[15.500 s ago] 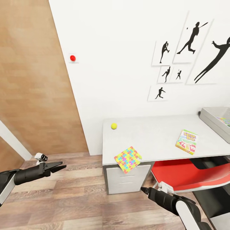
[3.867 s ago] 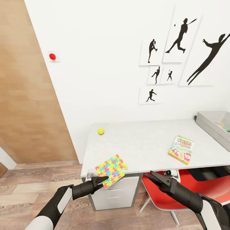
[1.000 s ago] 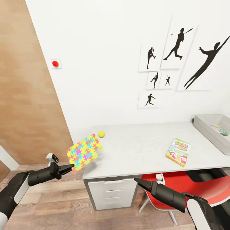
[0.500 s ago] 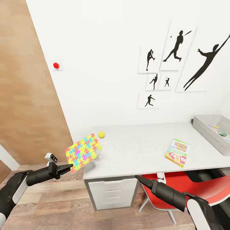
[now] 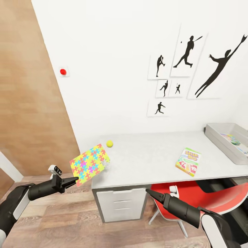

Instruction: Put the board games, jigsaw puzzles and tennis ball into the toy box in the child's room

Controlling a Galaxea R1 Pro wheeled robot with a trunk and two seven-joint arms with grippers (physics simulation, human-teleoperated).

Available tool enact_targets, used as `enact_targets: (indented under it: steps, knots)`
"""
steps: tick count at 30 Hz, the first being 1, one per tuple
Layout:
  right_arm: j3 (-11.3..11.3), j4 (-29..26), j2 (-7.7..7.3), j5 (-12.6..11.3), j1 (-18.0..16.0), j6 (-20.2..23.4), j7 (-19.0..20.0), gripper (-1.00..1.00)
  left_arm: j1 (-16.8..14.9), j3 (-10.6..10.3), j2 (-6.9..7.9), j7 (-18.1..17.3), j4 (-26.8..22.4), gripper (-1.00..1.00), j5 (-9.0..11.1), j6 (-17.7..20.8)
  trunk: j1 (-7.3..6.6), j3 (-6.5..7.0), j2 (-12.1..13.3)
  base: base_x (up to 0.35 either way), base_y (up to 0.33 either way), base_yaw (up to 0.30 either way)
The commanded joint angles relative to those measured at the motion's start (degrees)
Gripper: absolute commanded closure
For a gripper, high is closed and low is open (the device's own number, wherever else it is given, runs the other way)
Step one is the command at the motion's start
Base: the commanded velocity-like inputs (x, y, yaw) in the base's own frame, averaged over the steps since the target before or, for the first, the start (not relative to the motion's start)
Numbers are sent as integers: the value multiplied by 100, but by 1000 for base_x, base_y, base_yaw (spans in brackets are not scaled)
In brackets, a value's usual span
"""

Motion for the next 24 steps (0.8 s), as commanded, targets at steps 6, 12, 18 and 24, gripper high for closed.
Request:
enact_targets:
  steps: [6,12,18,24]
  knots:
    - [-2,-2,2,16,-5,26,27,-100,-3,-1,116,-17,3,100,5,60,-131,125,233,-49,0,-164]
    - [21,-2,2,24,-5,26,30,-100,-3,7,146,-17,3,100,6,60,-263,270,473,-4,0,-214]
    - [27,-2,0,26,-5,26,34,-100,-3,8,147,-17,3,100,6,60,-263,320,474,0,0,-91]
    - [25,-2,-2,25,-5,31,42,-100,-3,0,147,-17,3,100,6,60,-263,376,474,0,0,-9]
